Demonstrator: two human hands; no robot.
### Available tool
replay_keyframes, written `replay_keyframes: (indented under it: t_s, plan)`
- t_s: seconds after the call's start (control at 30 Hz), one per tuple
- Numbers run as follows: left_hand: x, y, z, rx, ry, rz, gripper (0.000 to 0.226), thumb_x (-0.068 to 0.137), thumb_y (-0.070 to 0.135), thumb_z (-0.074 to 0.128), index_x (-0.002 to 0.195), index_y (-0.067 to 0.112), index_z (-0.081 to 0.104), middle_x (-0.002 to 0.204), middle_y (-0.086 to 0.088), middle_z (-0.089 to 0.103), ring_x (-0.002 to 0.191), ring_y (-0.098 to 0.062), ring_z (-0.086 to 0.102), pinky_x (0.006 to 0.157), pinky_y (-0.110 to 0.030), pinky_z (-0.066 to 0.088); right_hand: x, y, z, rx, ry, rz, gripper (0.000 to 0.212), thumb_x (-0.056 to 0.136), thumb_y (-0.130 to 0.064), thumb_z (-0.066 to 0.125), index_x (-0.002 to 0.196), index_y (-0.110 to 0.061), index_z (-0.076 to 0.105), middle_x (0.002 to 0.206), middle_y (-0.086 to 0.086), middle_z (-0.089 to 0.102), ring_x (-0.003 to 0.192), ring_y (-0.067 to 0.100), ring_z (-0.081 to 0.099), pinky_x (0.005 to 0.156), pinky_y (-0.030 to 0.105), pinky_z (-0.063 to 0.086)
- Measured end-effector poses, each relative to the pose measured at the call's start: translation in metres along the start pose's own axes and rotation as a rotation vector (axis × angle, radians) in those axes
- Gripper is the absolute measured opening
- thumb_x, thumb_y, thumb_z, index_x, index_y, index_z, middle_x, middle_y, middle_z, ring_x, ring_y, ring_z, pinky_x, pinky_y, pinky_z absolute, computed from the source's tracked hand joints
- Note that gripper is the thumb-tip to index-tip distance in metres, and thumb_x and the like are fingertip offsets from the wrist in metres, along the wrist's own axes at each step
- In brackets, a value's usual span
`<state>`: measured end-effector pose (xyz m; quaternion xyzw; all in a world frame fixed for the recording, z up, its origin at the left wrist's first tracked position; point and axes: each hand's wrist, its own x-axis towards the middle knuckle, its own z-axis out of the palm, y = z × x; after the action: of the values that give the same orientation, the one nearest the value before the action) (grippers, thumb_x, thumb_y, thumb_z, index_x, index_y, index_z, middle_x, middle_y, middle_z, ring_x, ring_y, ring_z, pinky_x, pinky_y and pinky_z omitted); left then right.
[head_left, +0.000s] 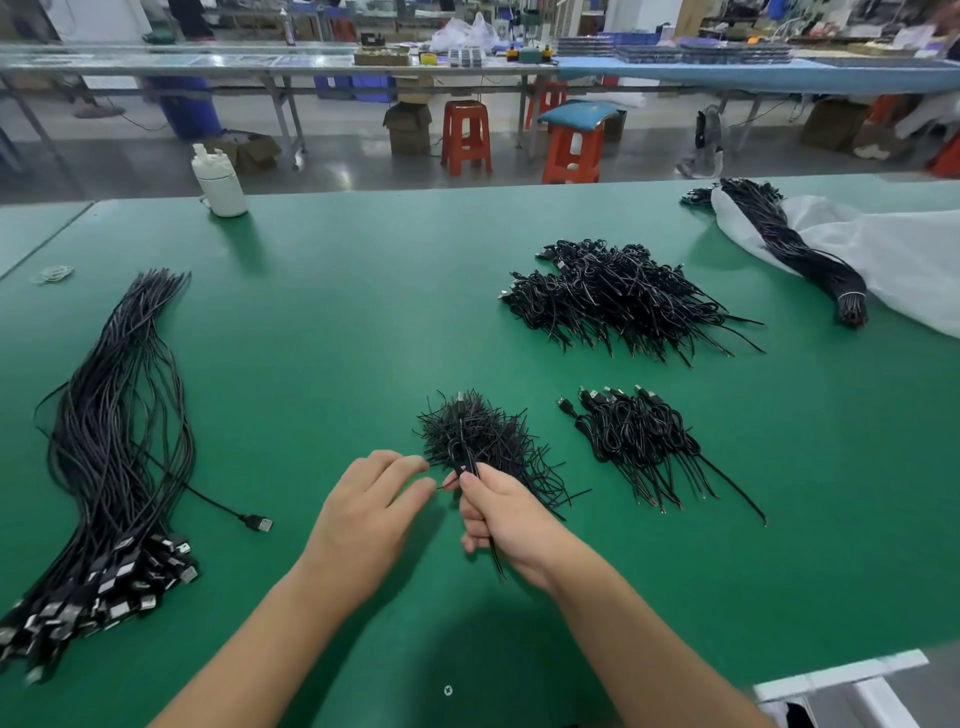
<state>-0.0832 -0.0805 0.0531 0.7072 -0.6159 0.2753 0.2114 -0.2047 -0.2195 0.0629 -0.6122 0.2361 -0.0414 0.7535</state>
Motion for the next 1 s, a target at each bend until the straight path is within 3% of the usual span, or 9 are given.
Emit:
replay_keyframes:
  t_s: [0.1,0.17,0.3,0.37,0.5,0.57,0.7,0.87,1.0]
  plan:
    - [0.010,0.002,-0.009,-0.021,-0.017,0.115,0.032,0.100,0.001,0.035,0.095,0.008,0.066,0.130,-0.012,0.063,0.130,-0.027,0.051,0.099,-0.039,0.045,0.001,0.000,-0.002,0.006,-0.026,0.002,0.020,0.107,-0.023,0.037,0.098,-0.015,0.053,0.061,-0.004,0.026,0.053,0.011,0.025,0.054,0.027,0.041]
    - [0.018,0.002,-0.015,-0.037,-0.063,0.170,0.036,0.102,0.003,0.029,0.095,0.008,0.064,0.139,-0.013,0.057,0.141,-0.025,0.041,0.110,-0.041,0.040,0.001,0.000,-0.002,-0.013,-0.048,0.002,0.021,0.107,-0.024,0.038,0.091,-0.017,0.049,0.060,-0.005,0.027,0.051,0.011,0.026,0.054,0.027,0.042]
    - [0.032,0.002,-0.020,-0.039,-0.175,0.246,0.048,0.099,0.001,0.018,0.093,0.010,0.065,0.138,-0.009,0.058,0.140,-0.023,0.043,0.114,-0.045,0.035,0.004,0.000,0.000,-0.067,-0.079,0.044,0.019,0.105,-0.030,0.042,0.090,-0.020,0.045,0.058,-0.009,0.029,0.050,0.011,0.025,0.053,0.028,0.041]
    - [0.037,0.002,-0.020,-0.045,-0.232,0.248,0.041,0.090,-0.002,0.027,0.094,0.010,0.066,0.129,-0.007,0.066,0.132,-0.021,0.052,0.110,-0.045,0.042,0.004,-0.001,0.001,-0.071,-0.104,0.051,0.017,0.104,-0.033,0.044,0.097,-0.018,0.050,0.059,-0.008,0.028,0.050,0.011,0.024,0.053,0.027,0.042]
    - [0.040,0.002,-0.018,-0.159,-0.298,0.016,0.018,0.081,0.004,0.054,0.092,0.015,0.062,0.097,0.004,0.069,0.099,-0.020,0.066,0.092,-0.034,0.042,0.001,-0.002,0.001,-0.073,-0.143,0.054,0.017,0.103,-0.021,0.041,0.089,-0.018,0.051,0.061,-0.005,0.029,0.052,0.012,0.024,0.054,0.027,0.041]
    - [0.040,0.006,-0.017,-0.235,-0.270,-0.130,0.010,0.087,0.011,0.051,0.088,0.016,0.059,0.084,0.007,0.062,0.082,-0.021,0.060,0.078,-0.033,0.038,-0.001,-0.002,0.003,-0.056,-0.158,0.035,0.022,0.102,-0.014,0.038,0.085,-0.019,0.050,0.063,-0.005,0.032,0.053,0.012,0.026,0.055,0.026,0.042]
    - [0.046,0.015,-0.016,-0.375,-0.213,-0.390,0.014,0.092,0.008,0.060,0.087,0.020,0.057,0.082,0.015,0.055,0.076,-0.008,0.046,0.075,-0.031,0.037,-0.003,-0.007,0.007,-0.008,-0.104,0.031,0.021,0.102,-0.015,0.041,0.082,-0.019,0.046,0.064,-0.006,0.033,0.054,0.010,0.029,0.053,0.028,0.044]
    - [0.052,0.018,-0.014,-0.467,-0.245,-0.630,0.019,0.093,0.013,0.059,0.083,0.028,0.055,0.078,0.016,0.061,0.071,-0.006,0.050,0.070,-0.023,0.036,-0.009,-0.008,0.013,-0.521,0.082,-0.128,0.026,0.102,-0.036,0.041,0.091,-0.014,0.047,0.067,-0.004,0.044,0.049,0.021,0.060,0.049,0.031,0.042]
    - [0.053,0.014,-0.015,-0.534,-0.350,-0.815,0.020,0.092,0.018,0.060,0.077,0.030,0.058,0.072,0.012,0.062,0.069,-0.002,0.054,0.061,-0.011,0.038,-0.011,-0.006,0.012,-0.925,0.181,-0.333,0.025,0.104,-0.033,0.039,0.091,-0.014,0.048,0.088,0.001,0.053,0.079,0.030,0.058,0.073,0.044,0.047]
